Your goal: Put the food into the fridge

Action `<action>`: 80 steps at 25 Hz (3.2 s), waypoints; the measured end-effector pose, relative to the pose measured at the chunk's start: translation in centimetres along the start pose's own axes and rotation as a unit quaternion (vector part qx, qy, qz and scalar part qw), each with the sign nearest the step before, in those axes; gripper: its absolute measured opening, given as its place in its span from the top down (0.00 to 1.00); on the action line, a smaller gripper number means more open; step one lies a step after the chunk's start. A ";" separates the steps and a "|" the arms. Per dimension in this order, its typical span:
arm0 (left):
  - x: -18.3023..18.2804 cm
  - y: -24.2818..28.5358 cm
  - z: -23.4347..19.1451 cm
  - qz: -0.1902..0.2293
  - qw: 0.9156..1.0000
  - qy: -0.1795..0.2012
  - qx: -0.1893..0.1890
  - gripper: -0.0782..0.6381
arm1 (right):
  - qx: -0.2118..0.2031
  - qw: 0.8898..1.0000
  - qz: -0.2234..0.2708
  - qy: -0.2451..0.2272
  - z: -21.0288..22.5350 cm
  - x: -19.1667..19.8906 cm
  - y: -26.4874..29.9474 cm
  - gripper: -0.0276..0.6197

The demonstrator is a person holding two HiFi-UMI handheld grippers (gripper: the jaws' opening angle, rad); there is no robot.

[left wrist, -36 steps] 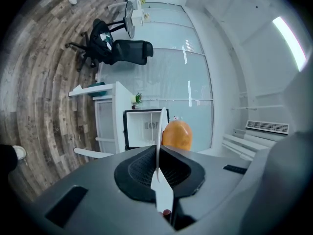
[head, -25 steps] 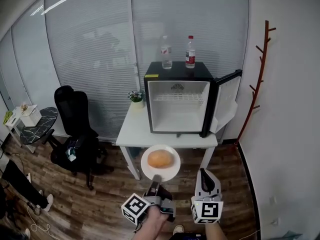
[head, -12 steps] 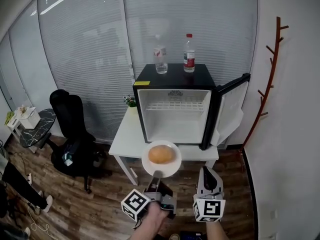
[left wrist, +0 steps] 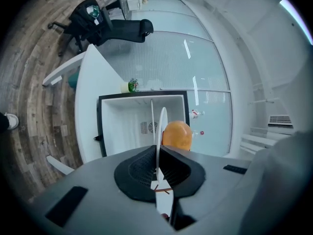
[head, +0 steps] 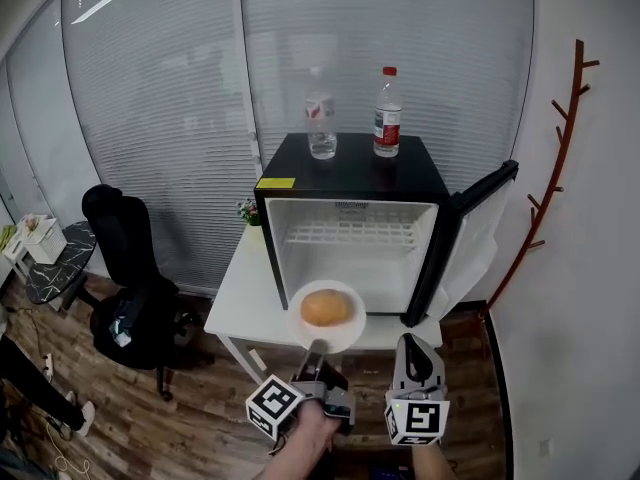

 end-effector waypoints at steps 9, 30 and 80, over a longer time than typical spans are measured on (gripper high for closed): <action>-5.2 10.4 -0.2 -0.021 0.999 -0.017 -0.017 0.84 | 0.019 1.000 -0.009 -0.009 0.3 0.8 10.7 0.91; -7.2 23.5 0.1 -0.022 0.999 -0.028 -0.027 0.84 | 0.008 1.000 0.001 0.015 4.7 2.6 22.9 0.91; -6.3 20.4 0.3 0.018 0.997 -0.053 0.058 0.64 | -0.021 1.000 0.010 0.017 4.9 2.1 21.9 0.91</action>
Point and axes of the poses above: the fingertips, and each gripper's own axes: y forward along the fingers, z to its right, x out of its underside, the point moved 10 cm from there along -y, backward along the fingers, and after that the axes turned 2 degrees about -x, right-handed, at the moved point
